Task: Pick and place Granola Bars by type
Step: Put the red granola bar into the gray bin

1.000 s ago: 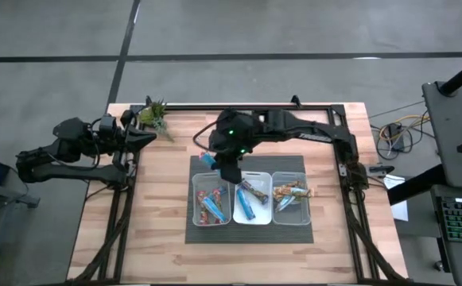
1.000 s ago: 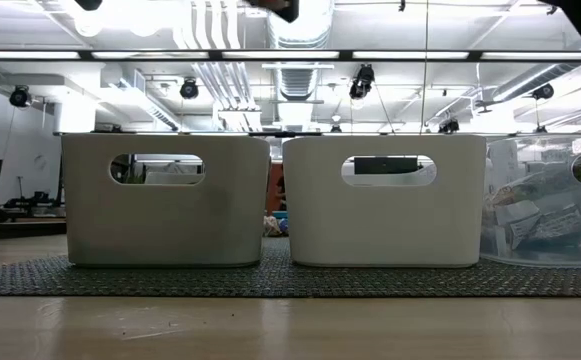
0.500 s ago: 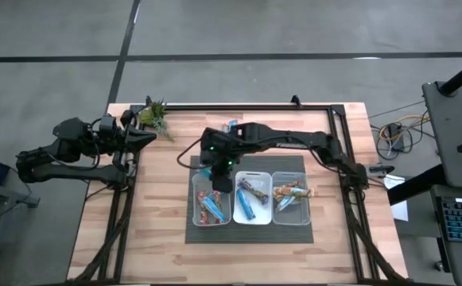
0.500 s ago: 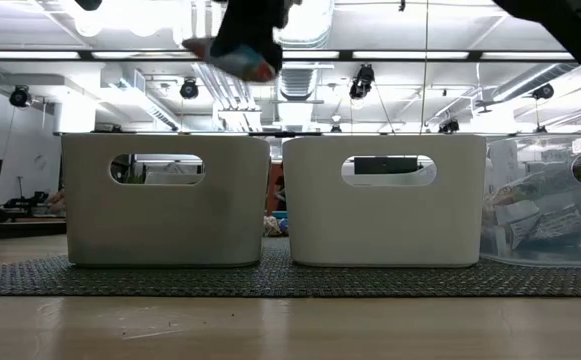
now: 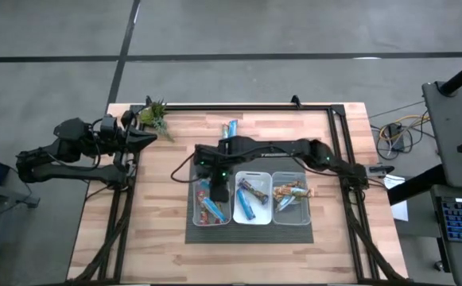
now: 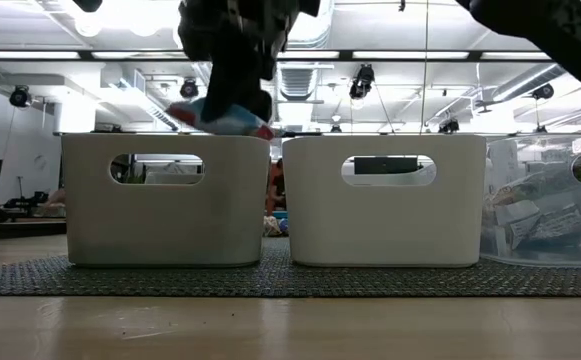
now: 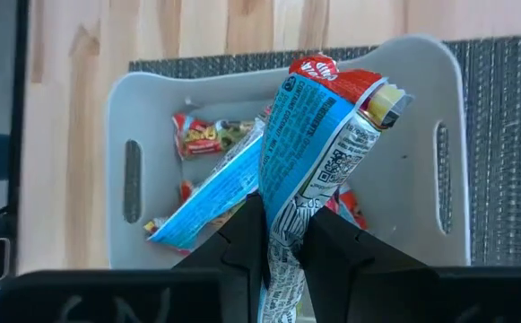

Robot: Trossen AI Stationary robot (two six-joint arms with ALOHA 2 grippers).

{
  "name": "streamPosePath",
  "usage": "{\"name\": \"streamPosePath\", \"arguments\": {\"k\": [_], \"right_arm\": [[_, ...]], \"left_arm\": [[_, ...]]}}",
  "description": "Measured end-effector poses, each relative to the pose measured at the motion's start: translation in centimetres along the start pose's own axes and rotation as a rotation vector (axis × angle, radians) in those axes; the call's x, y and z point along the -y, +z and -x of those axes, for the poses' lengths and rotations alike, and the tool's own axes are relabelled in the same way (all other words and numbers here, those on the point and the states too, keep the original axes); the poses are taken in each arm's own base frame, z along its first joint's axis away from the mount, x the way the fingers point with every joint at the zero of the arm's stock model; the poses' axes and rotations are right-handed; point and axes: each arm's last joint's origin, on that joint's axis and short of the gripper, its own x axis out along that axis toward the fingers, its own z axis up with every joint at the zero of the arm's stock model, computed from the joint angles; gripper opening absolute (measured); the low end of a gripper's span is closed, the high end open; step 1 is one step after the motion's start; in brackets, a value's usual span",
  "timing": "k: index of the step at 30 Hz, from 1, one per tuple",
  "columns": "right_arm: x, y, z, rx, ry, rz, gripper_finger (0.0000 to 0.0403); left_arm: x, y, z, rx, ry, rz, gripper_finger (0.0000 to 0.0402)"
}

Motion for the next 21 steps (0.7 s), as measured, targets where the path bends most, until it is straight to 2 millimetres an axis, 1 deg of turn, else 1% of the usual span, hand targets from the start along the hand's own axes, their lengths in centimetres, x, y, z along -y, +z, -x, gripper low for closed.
{"name": "streamPosePath", "arguments": {"k": [2, 5, 21], "right_arm": [[0.17, -0.06, -0.55, -0.012, -0.001, -0.004, 0.0056], [0.27, -0.14, -0.76, -0.019, -0.002, -0.006, 0.0056], [0.27, -0.05, -0.73, -0.010, -0.001, -0.007, 0.0061]], "left_arm": [[0.00, 0.00, 0.00, 0.000, 0.000, 0.000, 0.0000], [0.00, 0.00, 0.00, 0.000, 0.000, 0.000, 0.0000], [-0.05, -0.21, 0.00, -0.021, 0.005, -0.001, 0.0000]]}}
